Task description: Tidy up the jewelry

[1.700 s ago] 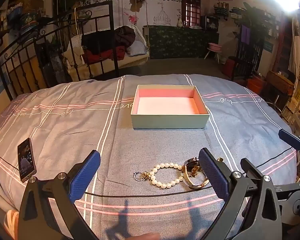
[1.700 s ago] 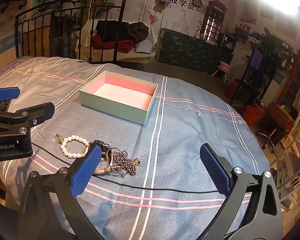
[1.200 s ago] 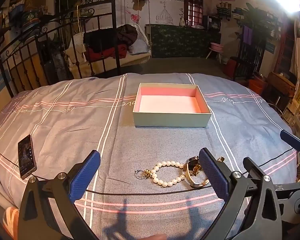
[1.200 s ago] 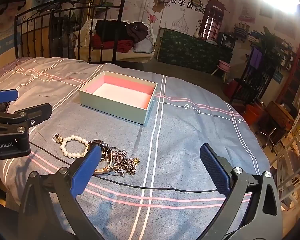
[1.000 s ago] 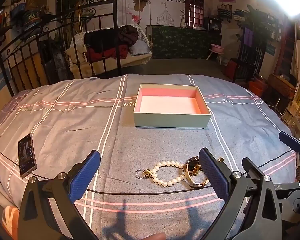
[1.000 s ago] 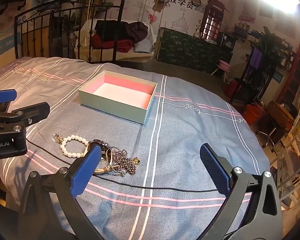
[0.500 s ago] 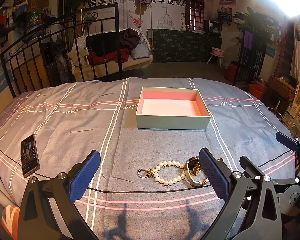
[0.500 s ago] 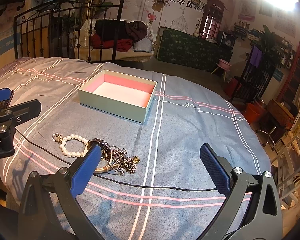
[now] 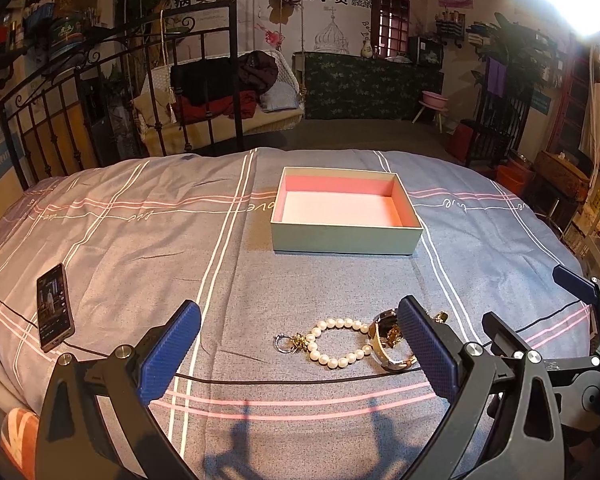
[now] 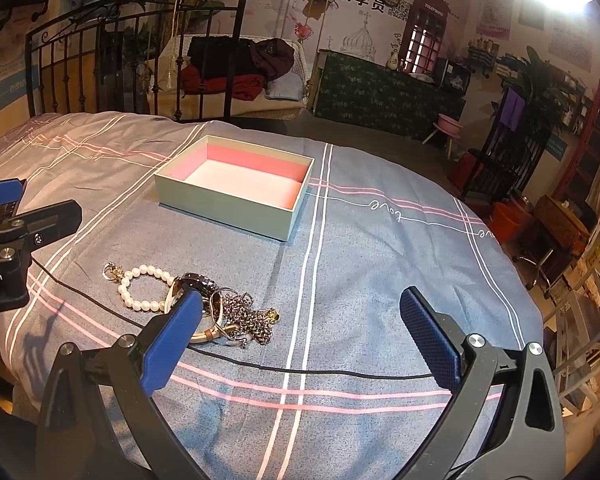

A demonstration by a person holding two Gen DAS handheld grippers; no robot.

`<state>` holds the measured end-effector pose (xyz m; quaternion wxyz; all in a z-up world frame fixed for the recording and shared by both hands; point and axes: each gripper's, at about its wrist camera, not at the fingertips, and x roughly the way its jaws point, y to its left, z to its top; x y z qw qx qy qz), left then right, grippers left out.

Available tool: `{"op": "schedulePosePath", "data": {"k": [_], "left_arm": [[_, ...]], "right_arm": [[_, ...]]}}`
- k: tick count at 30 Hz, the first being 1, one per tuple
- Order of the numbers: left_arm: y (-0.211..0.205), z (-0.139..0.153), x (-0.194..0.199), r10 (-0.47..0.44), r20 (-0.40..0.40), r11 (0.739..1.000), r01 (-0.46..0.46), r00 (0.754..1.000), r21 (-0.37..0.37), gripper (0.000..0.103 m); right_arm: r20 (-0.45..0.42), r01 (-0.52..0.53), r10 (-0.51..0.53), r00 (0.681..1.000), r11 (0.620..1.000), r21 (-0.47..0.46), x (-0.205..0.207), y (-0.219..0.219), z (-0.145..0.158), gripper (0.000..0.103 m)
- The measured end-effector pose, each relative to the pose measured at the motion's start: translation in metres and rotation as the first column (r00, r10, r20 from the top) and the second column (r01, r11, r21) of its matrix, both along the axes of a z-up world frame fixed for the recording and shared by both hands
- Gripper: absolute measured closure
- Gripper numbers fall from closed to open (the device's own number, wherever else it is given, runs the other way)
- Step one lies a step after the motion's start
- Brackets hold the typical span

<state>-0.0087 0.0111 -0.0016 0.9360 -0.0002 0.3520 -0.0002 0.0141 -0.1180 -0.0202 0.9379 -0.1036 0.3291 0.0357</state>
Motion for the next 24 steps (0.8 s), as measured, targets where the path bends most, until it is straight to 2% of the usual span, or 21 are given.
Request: {"op": "schedulePosePath", "data": {"k": [10, 15, 20, 24], "left_arm": [[0.010, -0.005, 0.007, 0.014, -0.023, 0.999, -0.015, 1.000, -0.043, 0.006], [0.003, -0.003, 0.005, 0.006, 0.026, 1.000, -0.006, 1.000, 0.010, 0.006], [0.003, -0.003, 0.006, 0.018, 0.054, 1.000, -0.020, 0.998, 0.024, 0.006], [0.006, -0.007, 0.009, -0.014, 0.028, 1.000, 0.015, 1.000, -0.024, 0.006]], "right_arm": [[-0.020, 0.000, 0.001, 1.000, 1.000, 0.031, 0.005, -0.004, -0.003, 0.006], [-0.025, -0.009, 0.009, 1.000, 1.000, 0.028, 0.007, -0.002, -0.003, 0.006], [-0.032, -0.009, 0.010, 0.999, 1.000, 0.027, 0.008, -0.002, -0.005, 0.006], [-0.038, -0.007, 0.008, 0.999, 1.000, 0.022, 0.010, -0.001, -0.006, 0.006]]}}
